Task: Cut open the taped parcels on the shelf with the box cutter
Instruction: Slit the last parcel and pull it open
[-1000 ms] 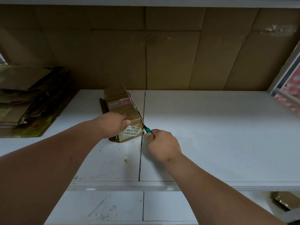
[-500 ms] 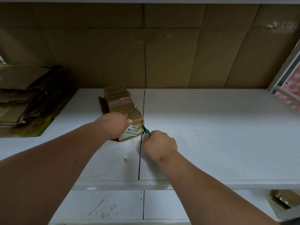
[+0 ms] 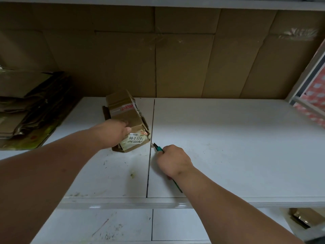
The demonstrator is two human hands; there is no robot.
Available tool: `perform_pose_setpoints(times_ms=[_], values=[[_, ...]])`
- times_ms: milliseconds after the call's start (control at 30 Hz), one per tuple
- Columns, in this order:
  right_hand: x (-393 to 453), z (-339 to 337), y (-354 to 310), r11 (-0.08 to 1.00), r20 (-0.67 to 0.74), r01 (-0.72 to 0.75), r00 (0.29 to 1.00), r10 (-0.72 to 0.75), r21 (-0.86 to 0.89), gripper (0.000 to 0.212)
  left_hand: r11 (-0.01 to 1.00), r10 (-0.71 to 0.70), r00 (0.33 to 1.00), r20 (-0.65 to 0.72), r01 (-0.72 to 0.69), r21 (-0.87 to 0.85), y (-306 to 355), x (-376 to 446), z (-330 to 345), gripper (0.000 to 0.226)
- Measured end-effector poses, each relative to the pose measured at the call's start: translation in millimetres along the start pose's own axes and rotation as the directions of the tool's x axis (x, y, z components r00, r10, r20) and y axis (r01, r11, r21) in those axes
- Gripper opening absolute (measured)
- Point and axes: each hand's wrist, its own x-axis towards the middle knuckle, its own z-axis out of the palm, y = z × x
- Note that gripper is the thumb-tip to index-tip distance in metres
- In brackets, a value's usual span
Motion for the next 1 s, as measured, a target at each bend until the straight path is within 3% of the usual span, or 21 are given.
perform_pose_setpoints(times_ms=[333, 467, 600, 767, 900, 1000], values=[[9.9, 5.3, -6.7, 0.991, -0.123, 0.116, 0.985, -0.124, -0.071, 0.033, 0.999, 0.045, 0.999, -0.017, -0.045, 0.006, 1.0, -0.8, 2.7, 0.037], [14.8, 9.4, -11.9, 0.992, -0.082, 0.059, 0.994, -0.069, -0.115, 0.030, 0.995, 0.061, 0.998, -0.007, -0.060, 0.076, 3.7, 3.1, 5.8, 0.036], [17.2, 2.3, -12.0, 0.992, 0.008, 0.004, 1.000, -0.003, -0.122, 0.020, 0.997, 0.070, 0.997, -0.015, -0.069, 0.028, -0.9, 4.1, 6.9, 0.038], [16.3, -11.9, -3.1, 1.000, 0.053, 0.001, 0.999, 0.000, -0.007, 0.024, 0.991, 0.133, 0.991, 0.006, -0.133, -0.008, -11.1, 2.3, 5.4, 0.050], [15.8, -19.4, 9.6, 0.983, -0.034, 0.005, 0.999, 0.002, 0.184, 0.028, 0.982, 0.172, 0.983, 0.067, -0.167, -0.084, -9.3, -0.2, -0.8, 0.053], [19.4, -29.5, 18.9, 0.978, -0.095, -0.021, 0.995, 0.041, 0.206, 0.027, 0.984, 0.167, 0.977, 0.136, -0.157, -0.078, -4.2, 0.4, -4.4, 0.053]])
